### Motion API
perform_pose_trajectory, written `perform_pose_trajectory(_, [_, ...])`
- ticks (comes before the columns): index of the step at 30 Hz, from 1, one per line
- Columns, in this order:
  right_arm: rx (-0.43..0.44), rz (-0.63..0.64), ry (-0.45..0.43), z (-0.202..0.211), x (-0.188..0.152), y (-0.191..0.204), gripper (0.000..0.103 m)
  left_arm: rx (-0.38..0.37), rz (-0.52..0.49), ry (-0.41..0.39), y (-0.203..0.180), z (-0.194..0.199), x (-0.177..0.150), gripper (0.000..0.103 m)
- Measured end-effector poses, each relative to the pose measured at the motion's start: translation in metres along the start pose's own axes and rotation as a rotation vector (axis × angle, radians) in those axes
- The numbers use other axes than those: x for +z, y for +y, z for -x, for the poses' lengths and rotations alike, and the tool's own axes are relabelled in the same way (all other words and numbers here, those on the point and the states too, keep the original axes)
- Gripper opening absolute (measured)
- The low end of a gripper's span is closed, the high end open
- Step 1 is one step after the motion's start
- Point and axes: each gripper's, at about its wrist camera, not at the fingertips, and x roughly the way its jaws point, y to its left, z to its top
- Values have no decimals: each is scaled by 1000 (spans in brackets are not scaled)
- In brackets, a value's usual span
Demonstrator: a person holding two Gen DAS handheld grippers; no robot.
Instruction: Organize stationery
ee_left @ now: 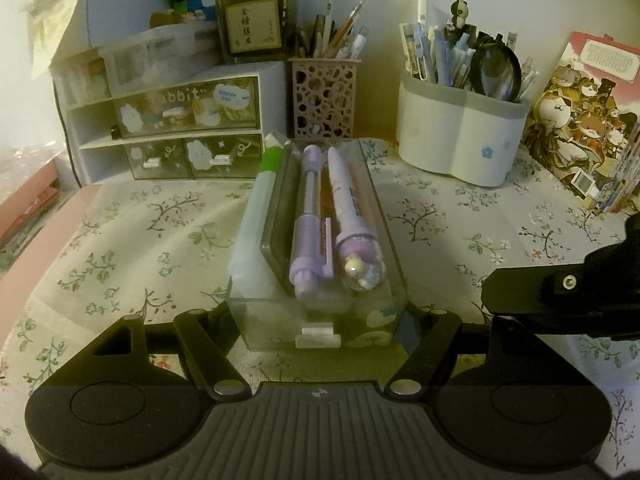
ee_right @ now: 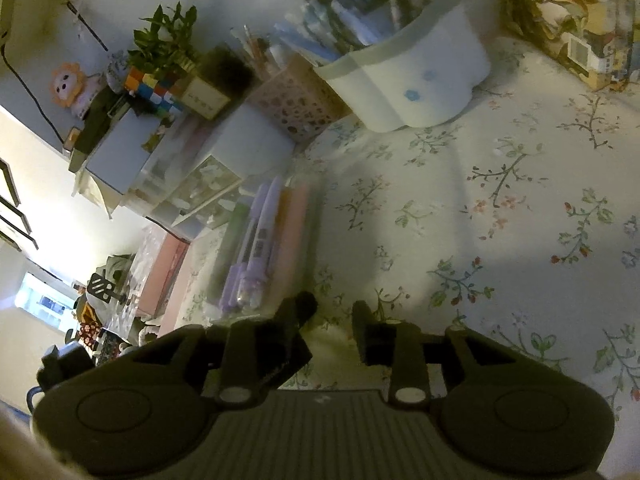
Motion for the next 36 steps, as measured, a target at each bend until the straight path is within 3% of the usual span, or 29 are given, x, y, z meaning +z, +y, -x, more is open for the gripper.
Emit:
perform_pose_trajectory(17, [-5,-46,-22,9,-4,-6,37,2,3,5,0,0,0,73])
perform_pose_trajectory(20, [2,-53,-26,9,-6,-6,44,-2,6,23,0,2,2,74])
perform_pose_trajectory(23, [5,-48,-24,10,-7,-5,52,-3,-5,29,-4,16,5,90])
perform_pose_trajectory(25, [-7,-36,-32,14,-8,-4,68,26,-43,-15,-10,37,6,98])
perform_pose_trajectory(30, [-2,-19,-53,25,-12,0,75,116,-63,-7,-15,72,13,98])
perform_pose_trajectory(36, [-11,67,-53,42,-18,18,77,116,-40,2,-13,107,13,98])
